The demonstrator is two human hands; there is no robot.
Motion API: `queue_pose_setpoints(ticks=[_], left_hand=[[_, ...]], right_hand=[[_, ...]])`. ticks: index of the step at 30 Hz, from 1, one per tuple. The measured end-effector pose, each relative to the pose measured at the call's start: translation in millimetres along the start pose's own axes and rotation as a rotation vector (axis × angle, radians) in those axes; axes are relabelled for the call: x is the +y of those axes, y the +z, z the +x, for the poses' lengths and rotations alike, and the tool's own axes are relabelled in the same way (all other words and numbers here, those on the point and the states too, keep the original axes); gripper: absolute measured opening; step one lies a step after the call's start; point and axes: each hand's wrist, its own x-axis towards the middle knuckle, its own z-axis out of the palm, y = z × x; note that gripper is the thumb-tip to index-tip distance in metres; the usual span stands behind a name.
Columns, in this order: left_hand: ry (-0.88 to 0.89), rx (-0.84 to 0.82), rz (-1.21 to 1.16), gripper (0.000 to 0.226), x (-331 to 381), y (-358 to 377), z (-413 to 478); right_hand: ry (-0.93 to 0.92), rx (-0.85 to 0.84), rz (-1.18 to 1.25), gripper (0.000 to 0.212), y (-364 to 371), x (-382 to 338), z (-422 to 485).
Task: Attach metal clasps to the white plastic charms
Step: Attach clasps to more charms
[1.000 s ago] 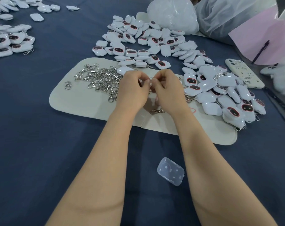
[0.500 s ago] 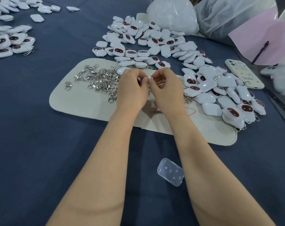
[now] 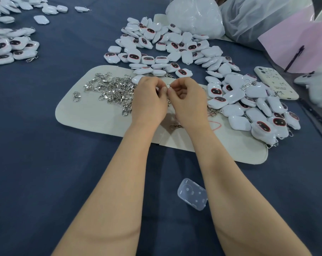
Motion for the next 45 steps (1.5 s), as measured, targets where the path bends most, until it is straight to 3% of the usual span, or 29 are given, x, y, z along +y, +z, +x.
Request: queue_pose_setpoints(ticks=[19,28,36,45], left_hand=[[-0.045,-0.054,-0.043,0.011,-1,2,-1],[-0.035,-0.085,-0.134,0.012,2,2,-2],[-0.088,-0.117,-0.284,0.036,9,-4,-8],[-0.056,-0.161,-0.298,0.029,5,0,-8]], right_hand=[[-0.107,-0.143,0.002,0.011,-4,6,-2],[-0.041,-0.063,0.034,0.010,-6,5,0],[-0.030,0.020,-0.015,0.012,-6,8,4],[-0.052,0.003,-0.065,0.013,-5,10,3]])
